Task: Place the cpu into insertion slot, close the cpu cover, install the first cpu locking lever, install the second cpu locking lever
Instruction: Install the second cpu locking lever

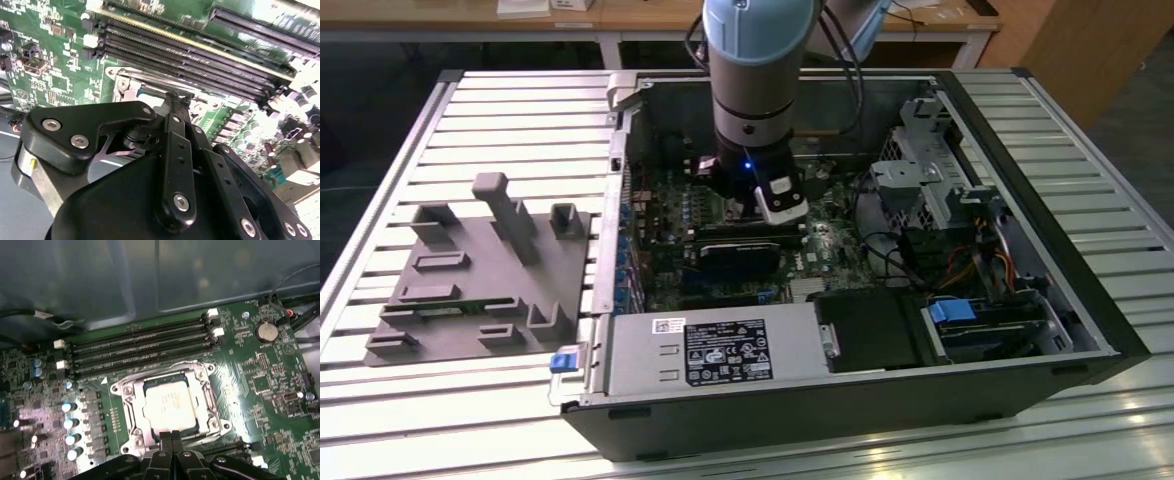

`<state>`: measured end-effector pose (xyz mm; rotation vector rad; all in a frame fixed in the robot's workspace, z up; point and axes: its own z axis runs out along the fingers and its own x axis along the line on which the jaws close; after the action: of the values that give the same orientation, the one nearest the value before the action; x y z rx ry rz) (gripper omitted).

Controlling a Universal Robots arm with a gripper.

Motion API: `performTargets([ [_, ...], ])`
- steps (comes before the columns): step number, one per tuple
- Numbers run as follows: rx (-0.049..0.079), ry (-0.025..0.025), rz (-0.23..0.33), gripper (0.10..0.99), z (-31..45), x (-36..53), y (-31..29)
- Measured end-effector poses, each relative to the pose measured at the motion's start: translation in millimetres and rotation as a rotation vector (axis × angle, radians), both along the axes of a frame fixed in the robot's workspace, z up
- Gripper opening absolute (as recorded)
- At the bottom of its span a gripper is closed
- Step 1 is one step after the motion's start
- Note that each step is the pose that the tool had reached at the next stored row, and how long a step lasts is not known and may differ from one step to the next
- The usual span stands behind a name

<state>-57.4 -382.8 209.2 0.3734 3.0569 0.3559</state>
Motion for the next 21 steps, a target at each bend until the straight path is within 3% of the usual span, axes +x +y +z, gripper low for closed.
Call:
performTargets([
  [8, -0.013, 0.0, 0.0, 0.106, 0.0, 7.1, 11.6],
  [14, -0.022, -0.0001, 0.0, 0.106, 0.0, 7.7, 21.2],
  [18, -0.023, 0.0001, 0.0, 0.106, 1.2, 7.7, 24.8],
  [21, -0.023, 0.0, 0.0, 0.106, 6.9, 7.7, 25.2],
])
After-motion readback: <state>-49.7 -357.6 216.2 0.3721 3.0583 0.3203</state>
